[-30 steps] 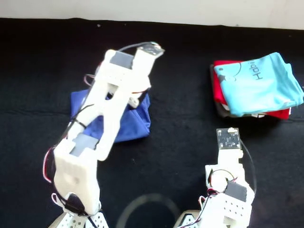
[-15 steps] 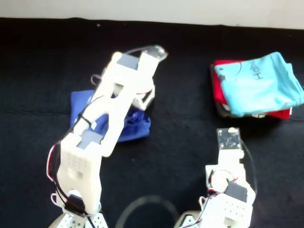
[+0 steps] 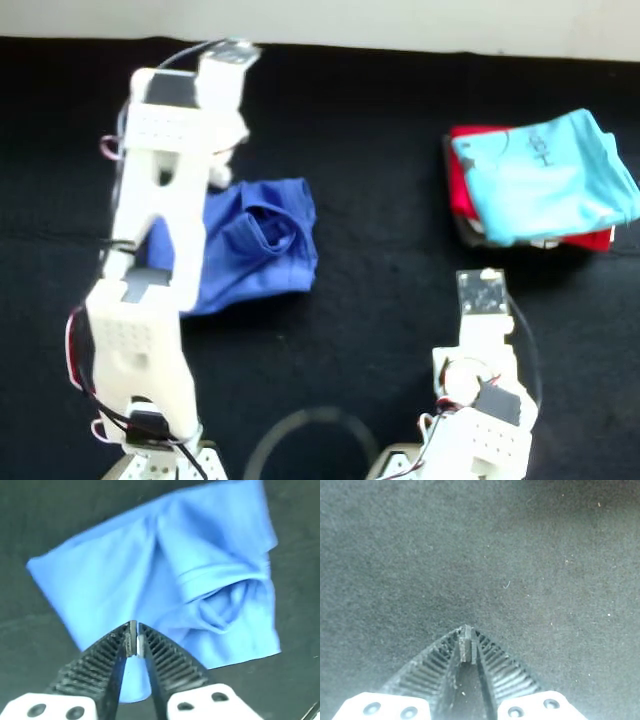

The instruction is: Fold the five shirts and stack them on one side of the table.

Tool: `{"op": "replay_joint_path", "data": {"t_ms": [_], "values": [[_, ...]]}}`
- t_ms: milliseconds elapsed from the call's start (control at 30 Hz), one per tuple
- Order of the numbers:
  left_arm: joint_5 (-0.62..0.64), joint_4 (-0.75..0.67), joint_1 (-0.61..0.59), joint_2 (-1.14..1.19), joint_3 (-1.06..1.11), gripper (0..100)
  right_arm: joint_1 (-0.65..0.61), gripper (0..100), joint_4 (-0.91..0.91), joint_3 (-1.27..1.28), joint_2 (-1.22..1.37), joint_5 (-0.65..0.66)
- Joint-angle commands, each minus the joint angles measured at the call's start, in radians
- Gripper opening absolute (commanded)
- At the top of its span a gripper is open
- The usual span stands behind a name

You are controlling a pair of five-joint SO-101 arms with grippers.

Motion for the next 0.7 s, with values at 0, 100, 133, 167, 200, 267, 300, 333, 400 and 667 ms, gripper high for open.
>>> {"op": "replay_joint_path", "data": {"t_ms": [0, 100, 133, 167, 200, 267, 300, 333, 400, 667], "values": [[-0.017, -0.018, -0.027, -0.004, 0.094, 1, 0.018, 0.6, -0.022, 0.059, -0.010, -0.005], [-0.015, -0.106, -0.012, -0.004, 0.206, 1, 0.018, 0.6, -0.022, 0.059, -0.010, -0.005], [-0.015, -0.137, 0.001, -0.004, 0.245, 1, 0.018, 0.6, -0.022, 0.059, -0.010, -0.005], [-0.014, -0.166, 0.015, -0.004, 0.285, 1, 0.018, 0.6, -0.022, 0.059, -0.010, -0.005], [-0.014, -0.192, 0.033, -0.004, 0.323, 1, 0.018, 0.6, -0.022, 0.059, -0.010, -0.005], [-0.012, -0.222, 0.081, -0.005, 0.383, 1, 0.018, 0.6, -0.022, 0.059, -0.010, -0.005], [-0.009, -0.227, 0.108, -0.007, 0.398, 1, 0.018, 0.6, -0.022, 0.059, -0.010, -0.005], [0.009, -0.226, 0.136, -0.007, 0.401, 1, 0.018, 0.6, -0.022, 0.059, -0.010, -0.005], [0.057, -0.224, 0.189, -0.012, 0.403, 1, 0.018, 0.6, -0.022, 0.059, -0.010, -0.005], [0.069, -0.075, 0.358, -0.016, 0.398, 1, 0.018, 0.6, -0.022, 0.059, -0.010, -0.005]]}}
